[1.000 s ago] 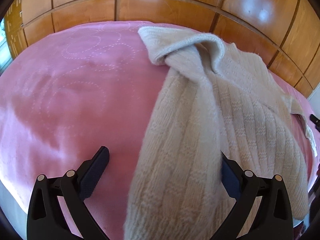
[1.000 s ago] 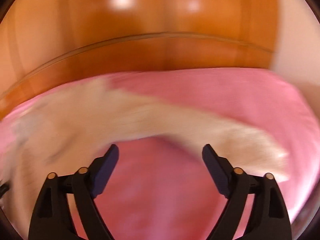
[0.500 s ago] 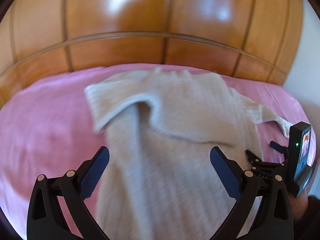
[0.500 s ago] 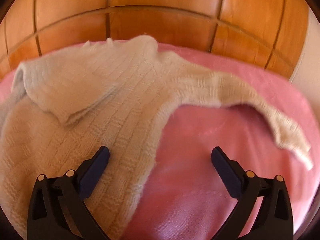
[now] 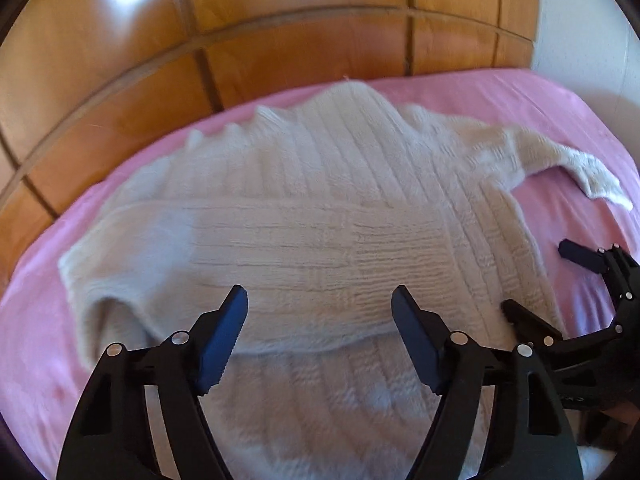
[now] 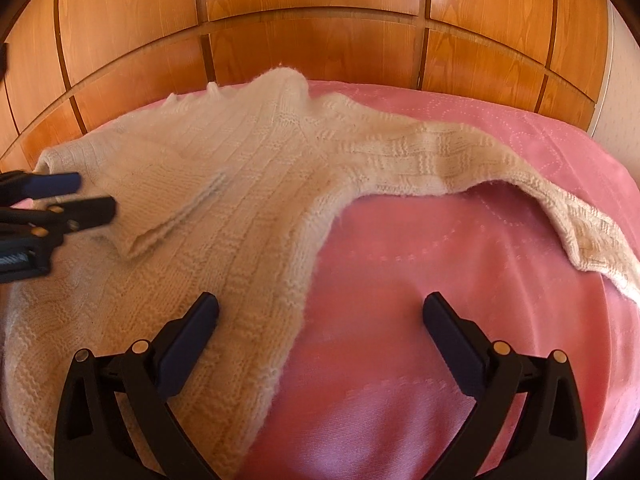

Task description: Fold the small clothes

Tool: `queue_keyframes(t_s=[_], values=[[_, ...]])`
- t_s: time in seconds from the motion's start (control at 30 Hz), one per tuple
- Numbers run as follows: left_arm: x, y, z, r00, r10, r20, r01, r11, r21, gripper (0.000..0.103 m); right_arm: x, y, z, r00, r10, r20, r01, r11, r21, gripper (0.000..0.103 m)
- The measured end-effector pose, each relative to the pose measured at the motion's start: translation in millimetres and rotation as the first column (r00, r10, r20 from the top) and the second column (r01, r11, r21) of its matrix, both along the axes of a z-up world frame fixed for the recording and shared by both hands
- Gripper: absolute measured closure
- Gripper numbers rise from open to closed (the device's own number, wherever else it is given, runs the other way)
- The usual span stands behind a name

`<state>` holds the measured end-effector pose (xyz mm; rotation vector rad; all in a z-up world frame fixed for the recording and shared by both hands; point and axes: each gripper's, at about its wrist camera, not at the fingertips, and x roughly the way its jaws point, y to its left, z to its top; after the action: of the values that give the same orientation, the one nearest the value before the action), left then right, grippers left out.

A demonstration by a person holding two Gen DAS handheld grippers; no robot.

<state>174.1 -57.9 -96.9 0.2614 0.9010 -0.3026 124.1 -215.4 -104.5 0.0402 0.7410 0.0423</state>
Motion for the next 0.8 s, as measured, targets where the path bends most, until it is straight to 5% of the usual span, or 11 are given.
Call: queue_keyframes(t_s=[0.3, 0.5, 0.8], values=[[8.8, -12.4, -16.8, 0.999, -0.049, 0.002, 0.049, 0.999, 0.013, 0.032, 3.1, 1.1, -0.9, 1.0, 0.0, 0.0, 0.0, 1.0, -0.002, 0.002], [5.5, -16.4, -13.0, 0.998, -0.07, 0.003, 0.07, 0.997, 0.024, 0.092, 2.8, 1.0, -1.2, 1.0, 0.001, 0.001, 0.0, 1.0, -0.003, 0.002], [-6.7, 13.0, 17.3, 0.998, -0.038, 0.047, 0.041, 0.998, -0.055, 0.098, 3.2, 1.4, -1.1, 1.0, 0.0, 0.002, 0.0, 1.0, -0.002, 0.002]])
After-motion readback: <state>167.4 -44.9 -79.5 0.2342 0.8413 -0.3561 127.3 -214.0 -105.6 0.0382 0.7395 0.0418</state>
